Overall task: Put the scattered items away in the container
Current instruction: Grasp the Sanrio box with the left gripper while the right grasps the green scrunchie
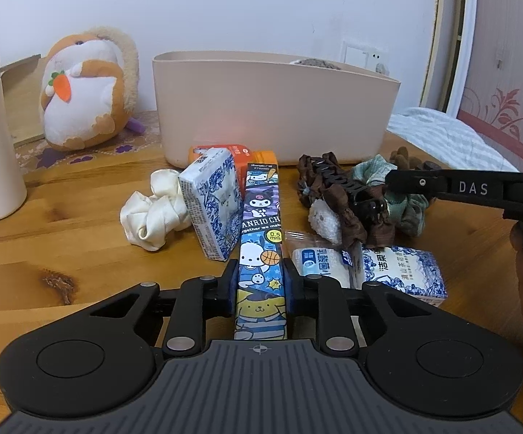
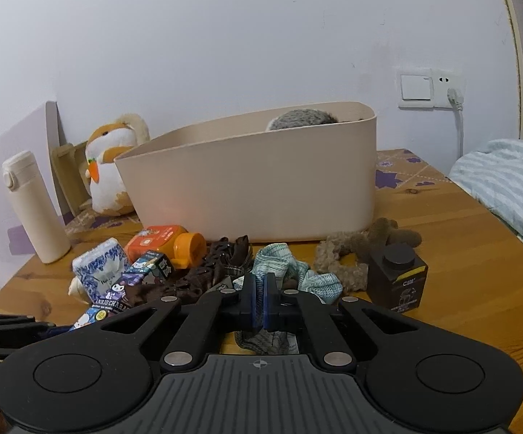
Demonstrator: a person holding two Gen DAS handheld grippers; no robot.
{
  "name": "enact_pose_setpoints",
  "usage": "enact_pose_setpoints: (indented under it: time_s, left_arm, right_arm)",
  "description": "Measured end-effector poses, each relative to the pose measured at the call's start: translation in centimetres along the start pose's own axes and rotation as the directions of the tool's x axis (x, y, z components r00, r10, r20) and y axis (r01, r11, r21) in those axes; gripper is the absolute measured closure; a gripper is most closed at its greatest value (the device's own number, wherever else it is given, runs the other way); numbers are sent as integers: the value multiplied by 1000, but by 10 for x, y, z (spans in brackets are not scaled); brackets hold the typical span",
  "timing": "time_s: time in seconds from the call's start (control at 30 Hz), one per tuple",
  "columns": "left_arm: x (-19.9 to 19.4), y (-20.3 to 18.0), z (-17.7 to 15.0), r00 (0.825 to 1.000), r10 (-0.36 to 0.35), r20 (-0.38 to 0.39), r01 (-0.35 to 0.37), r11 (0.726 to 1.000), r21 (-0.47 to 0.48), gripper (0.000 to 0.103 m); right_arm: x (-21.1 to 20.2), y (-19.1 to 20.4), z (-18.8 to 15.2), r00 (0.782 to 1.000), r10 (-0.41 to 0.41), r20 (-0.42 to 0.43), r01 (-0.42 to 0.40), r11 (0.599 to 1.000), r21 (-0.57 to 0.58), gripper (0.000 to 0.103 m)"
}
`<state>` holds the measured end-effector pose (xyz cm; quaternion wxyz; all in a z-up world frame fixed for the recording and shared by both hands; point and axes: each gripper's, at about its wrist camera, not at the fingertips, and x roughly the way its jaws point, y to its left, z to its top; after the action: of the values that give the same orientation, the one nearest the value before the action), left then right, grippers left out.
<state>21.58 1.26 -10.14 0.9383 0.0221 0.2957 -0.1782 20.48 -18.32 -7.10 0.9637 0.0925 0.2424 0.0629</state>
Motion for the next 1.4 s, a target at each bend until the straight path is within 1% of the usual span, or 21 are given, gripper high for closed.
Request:
enact_pose_setpoints:
  time_s: [0.17, 0.3, 0.53, 0.77, 0.87, 1.0, 1.17, 1.4]
  left_arm:
    - [-4, -3, -2, 1000, -2, 4, 2, 1000, -3, 79]
    - [-5, -2, -3, 1000, 2, 1, -2, 1000, -17, 79]
    - [-13, -6, -4, 999, -6, 41, 6, 1000, -8, 79]
    - [-22, -7, 0, 997, -16, 75, 17, 1000, -12, 79]
    - [-29, -7, 8, 994, -23, 103, 25, 1000, -17, 79]
    - [-37, -8, 24, 990, -15, 139, 14, 1000, 9, 79]
    - [-45, -8, 48, 982, -15, 186, 12, 1000, 17, 79]
    - [-49, -10, 81, 970, -15, 244, 6, 999, 35, 79]
  right_arm:
    - [-9, -5, 1, 1000, 11, 27, -12, 1000, 22, 101]
    - [-11, -7, 0, 1000, 13, 27, -13, 1000, 25, 101]
    - [-20, -12, 3, 998, 24, 64, -27, 999, 47, 101]
    - [-32, -14, 10, 994, 53, 100, -60, 996, 69, 101]
    - [-37, -15, 17, 992, 62, 114, -71, 995, 73, 101]
    - [-44, -16, 31, 988, 78, 131, -88, 993, 77, 101]
    - [-54, -12, 51, 982, 71, 176, -80, 996, 45, 101]
    - [-55, -7, 83, 976, 73, 206, -75, 997, 0, 101]
